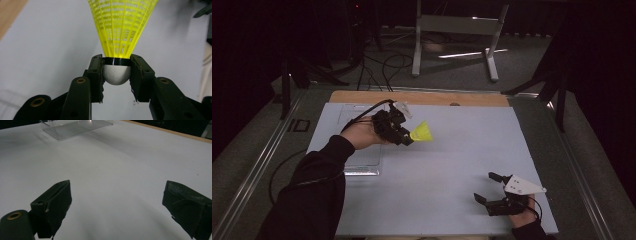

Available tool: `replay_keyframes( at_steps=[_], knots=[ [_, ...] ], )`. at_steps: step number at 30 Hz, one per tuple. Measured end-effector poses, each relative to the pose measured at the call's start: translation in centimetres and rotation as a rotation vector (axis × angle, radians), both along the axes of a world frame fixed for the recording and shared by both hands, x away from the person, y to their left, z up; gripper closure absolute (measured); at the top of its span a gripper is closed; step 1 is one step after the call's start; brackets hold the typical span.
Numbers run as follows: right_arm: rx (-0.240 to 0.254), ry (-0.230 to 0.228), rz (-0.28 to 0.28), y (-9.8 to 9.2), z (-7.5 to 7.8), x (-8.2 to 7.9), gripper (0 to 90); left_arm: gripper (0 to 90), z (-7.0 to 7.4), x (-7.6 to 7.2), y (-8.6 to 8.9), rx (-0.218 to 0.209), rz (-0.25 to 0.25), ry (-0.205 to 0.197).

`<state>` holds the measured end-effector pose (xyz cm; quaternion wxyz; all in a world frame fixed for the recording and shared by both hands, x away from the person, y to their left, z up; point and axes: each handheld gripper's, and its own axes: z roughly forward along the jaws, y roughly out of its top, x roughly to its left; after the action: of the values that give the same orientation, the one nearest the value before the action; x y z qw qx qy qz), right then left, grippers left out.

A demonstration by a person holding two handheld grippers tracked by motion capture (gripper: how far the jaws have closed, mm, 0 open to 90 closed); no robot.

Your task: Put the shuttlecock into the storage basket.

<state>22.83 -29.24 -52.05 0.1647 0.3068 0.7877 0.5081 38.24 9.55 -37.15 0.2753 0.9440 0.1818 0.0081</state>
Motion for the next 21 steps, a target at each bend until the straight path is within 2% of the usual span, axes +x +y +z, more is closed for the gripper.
replay_keyframes(
  at_steps=[6,7,8,10,11,12,13,21],
  knots=[
    [0.001,0.0,-0.001,0.0,0.0,0.0,8.7,65.7,-0.2,0.0,1.4,0.004,0.032,-0.003],
    [0.0,0.0,0.0,0.0,0.0,0.0,8.7,65.7,-0.3,0.0,1.8,0.007,0.031,0.012],
    [0.002,0.0,0.001,0.0,0.0,0.0,8.7,65.7,-0.2,-0.1,2.0,0.01,0.028,-0.004],
    [0.006,0.001,0.0,0.0,0.0,0.0,8.7,65.7,-0.2,-0.3,2.5,0.004,0.032,0.003],
    [0.005,0.0,0.0,0.0,0.0,0.0,8.7,65.8,-0.1,-0.4,2.7,0.002,0.04,-0.01],
    [0.005,0.001,-0.001,0.0,0.0,0.0,8.7,65.7,0.0,-0.4,3.0,-0.004,0.045,0.001],
    [0.005,0.002,-0.001,0.0,0.0,0.0,8.8,65.7,0.0,-0.5,3.2,-0.003,0.046,-0.008],
    [0.001,-0.001,0.0,0.0,0.0,0.0,8.7,65.7,0.4,-0.8,5.7,0.005,0.114,-0.024]
  ],
)
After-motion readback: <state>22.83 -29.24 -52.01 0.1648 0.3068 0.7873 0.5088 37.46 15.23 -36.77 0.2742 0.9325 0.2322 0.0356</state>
